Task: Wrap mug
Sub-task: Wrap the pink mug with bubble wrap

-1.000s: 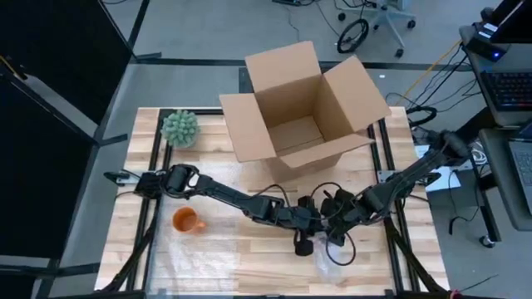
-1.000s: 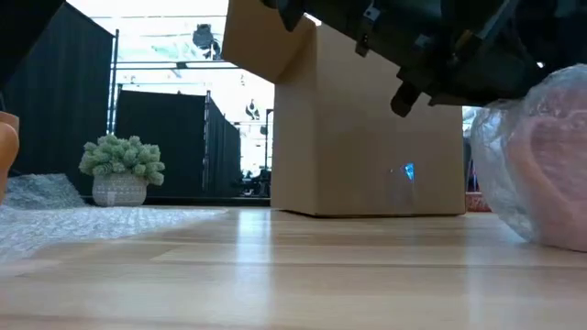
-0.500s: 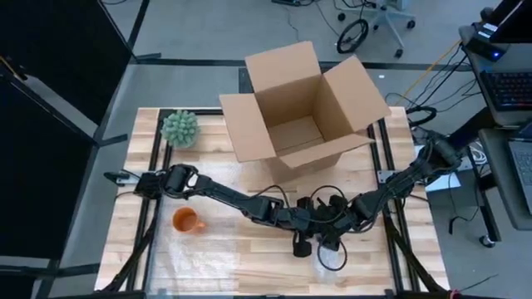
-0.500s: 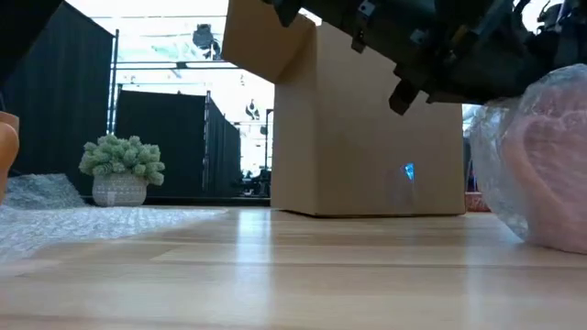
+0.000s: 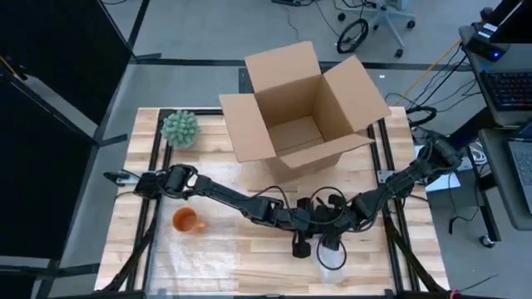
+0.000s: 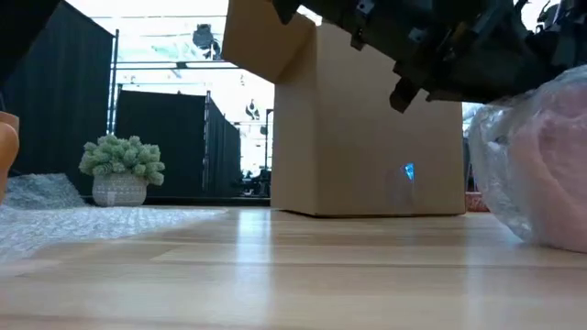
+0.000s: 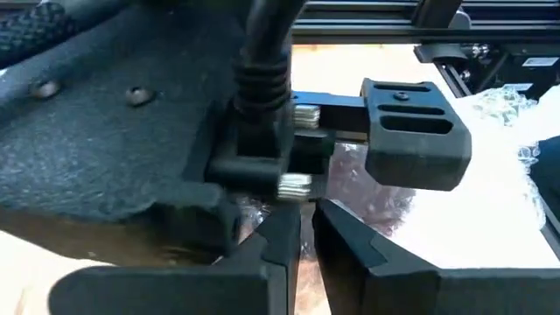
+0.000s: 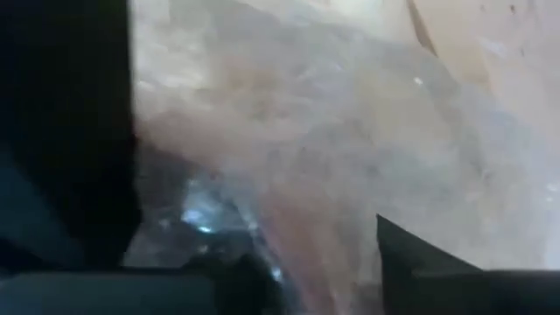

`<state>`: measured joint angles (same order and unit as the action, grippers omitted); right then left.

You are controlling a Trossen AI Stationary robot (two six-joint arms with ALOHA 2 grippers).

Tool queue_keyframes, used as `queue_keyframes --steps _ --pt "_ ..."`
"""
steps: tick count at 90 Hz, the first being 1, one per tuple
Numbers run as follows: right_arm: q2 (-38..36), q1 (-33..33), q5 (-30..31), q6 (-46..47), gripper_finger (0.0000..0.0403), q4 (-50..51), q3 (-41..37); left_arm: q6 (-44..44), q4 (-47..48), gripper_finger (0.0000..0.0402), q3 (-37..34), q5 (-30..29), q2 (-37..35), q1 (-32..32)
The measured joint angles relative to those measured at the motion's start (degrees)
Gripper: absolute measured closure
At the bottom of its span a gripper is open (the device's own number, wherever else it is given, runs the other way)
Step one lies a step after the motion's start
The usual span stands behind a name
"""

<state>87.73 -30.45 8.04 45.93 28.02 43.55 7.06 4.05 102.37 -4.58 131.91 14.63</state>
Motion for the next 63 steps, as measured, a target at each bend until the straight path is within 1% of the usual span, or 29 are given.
queue_keyframes --steps 14,28,34,43,57,63 --pt "-3.9 0.2 -0.7 -1.9 0.0208 2.4 0.5 0.0 -0.5 0.0375 0.0 -0.2 0.0 0.0" --pt "-11.2 0.1 -1.4 -5.1 0.0168 7.7 2.8 0.1 -0.4 0.0375 0.0 -0.8 0.1 -0.2" --pt "-14.1 0.1 -1.5 -6.2 0.0159 11.0 3.4 0.0 -0.4 0.0375 0.0 -0.8 0.1 -0.2" --pt "-18.7 -0.5 -1.6 -8.0 0.0153 13.2 4.4 0.1 -0.3 0.0375 0.0 -0.8 0.1 -0.2" --pt "-24.3 -4.2 -2.1 -9.2 0.0152 15.6 4.4 0.0 -0.3 0.0375 0.0 -0.8 0.1 -0.1" --pt "-25.6 -6.2 -1.8 -9.2 0.0152 15.7 4.4 0.0 -0.4 0.0375 0.0 -0.7 0.1 -0.1"
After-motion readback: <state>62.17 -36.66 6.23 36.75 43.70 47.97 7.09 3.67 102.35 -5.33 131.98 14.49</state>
